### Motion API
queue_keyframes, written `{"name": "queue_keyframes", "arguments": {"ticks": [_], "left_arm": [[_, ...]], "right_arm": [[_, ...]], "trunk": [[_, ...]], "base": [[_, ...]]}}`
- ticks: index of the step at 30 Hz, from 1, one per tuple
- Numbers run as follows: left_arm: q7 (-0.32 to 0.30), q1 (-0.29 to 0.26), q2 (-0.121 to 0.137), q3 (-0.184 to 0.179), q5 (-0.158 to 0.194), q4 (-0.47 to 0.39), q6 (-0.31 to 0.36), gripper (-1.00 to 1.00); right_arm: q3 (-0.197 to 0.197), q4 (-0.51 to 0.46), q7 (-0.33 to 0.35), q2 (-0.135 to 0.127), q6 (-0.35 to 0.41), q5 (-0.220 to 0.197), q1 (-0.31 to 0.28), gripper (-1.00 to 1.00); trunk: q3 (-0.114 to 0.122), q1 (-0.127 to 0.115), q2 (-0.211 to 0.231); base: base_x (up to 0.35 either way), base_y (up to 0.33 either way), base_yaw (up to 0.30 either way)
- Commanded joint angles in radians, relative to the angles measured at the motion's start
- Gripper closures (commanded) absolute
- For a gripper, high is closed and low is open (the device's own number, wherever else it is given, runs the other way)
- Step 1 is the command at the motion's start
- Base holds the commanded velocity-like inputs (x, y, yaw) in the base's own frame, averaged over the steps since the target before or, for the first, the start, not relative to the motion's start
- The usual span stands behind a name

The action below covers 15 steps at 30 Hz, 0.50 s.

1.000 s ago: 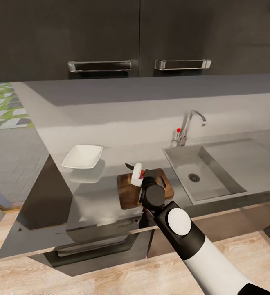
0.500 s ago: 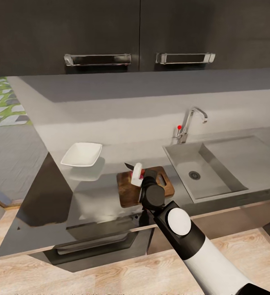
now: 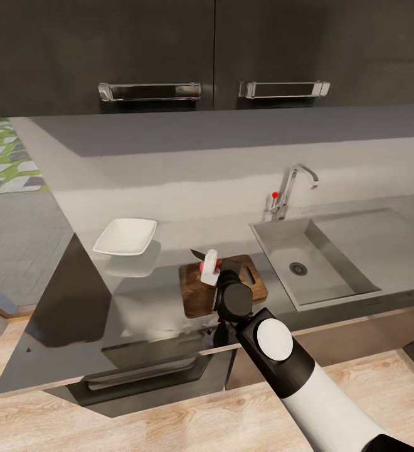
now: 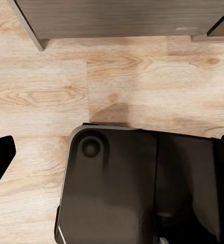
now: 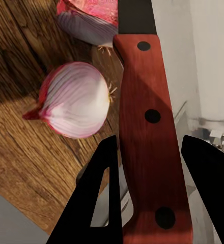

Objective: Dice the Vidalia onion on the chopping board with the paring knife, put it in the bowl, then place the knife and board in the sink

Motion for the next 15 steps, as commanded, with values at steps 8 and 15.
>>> {"name": "queue_keyframes", "arguments": {"ticks": [8,15], "left_arm": [[-0.004,0.000,-0.001,0.001,0.008,-0.001,0.000,-1.00],[-0.004,0.000,-0.001,0.001,0.008,-0.001,0.000,-1.00]], "right_arm": [[0.002,0.000,0.011,0.000,0.011,0.001,-0.001,1.00],[0.002,0.000,0.011,-0.004,0.011,0.001,-0.001,1.00]], "trunk": [[-0.002,0.001,-0.002],[-0.002,0.001,-0.002]], "base": [[0.000,0.000,0.000],[0.000,0.000,0.000]]}}
